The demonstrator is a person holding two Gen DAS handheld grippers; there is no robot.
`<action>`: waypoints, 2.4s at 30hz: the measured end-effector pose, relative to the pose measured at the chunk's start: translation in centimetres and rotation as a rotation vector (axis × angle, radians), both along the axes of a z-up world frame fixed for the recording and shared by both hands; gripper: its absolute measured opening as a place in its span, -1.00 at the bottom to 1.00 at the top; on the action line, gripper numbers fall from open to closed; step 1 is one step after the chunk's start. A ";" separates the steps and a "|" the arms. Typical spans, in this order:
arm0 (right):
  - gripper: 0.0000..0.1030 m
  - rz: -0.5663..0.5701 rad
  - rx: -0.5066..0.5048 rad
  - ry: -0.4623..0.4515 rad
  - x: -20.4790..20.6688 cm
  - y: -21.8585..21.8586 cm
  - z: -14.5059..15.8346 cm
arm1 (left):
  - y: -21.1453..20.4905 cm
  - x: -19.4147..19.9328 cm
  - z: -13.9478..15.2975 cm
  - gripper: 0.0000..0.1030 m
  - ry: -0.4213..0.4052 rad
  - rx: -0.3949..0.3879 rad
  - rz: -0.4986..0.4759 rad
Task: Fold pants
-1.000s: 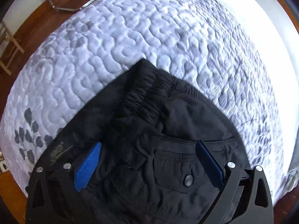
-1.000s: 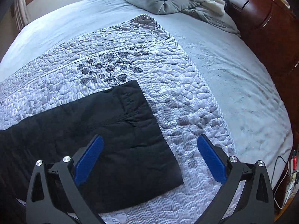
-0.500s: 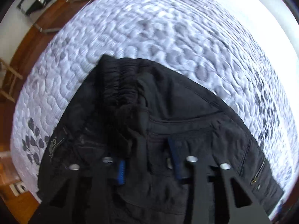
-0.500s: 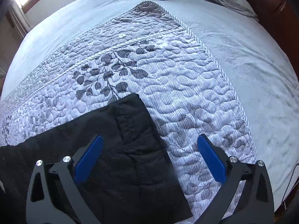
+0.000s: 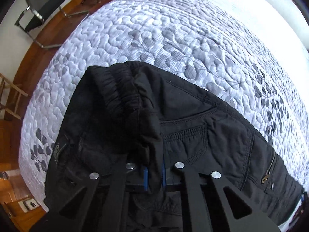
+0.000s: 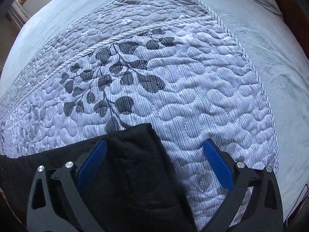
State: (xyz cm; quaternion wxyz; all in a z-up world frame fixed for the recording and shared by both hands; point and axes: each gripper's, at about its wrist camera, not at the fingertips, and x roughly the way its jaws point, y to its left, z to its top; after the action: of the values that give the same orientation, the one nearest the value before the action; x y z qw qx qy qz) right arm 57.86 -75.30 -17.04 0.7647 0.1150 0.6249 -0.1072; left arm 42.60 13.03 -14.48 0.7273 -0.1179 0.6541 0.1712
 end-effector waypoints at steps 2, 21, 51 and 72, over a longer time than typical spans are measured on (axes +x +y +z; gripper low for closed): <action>0.06 0.029 0.042 -0.005 0.1 0.7 0.3 | -1.4 0.0 1.0 -0.82 0.002 0.017 -0.032; -0.80 0.118 0.023 -0.492 -13.1 3.9 17.7 | -1.5 -9.8 9.5 -0.82 -0.353 -0.061 -0.159; -0.84 -0.172 0.152 -0.376 -45.5 3.3 7.9 | 5.4 -35.1 4.6 -0.41 -0.564 -0.313 -0.080; 0.40 -0.205 0.033 -0.458 -49.4 5.5 14.4 | 4.2 -30.6 8.9 0.92 -0.512 -0.572 0.115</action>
State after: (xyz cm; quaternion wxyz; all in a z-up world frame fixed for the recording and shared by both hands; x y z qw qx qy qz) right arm 8.46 -69.83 -2.67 0.8695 0.2116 0.4220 -0.1450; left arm 11.98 17.18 -5.55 0.7941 -0.3913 0.4650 -0.0125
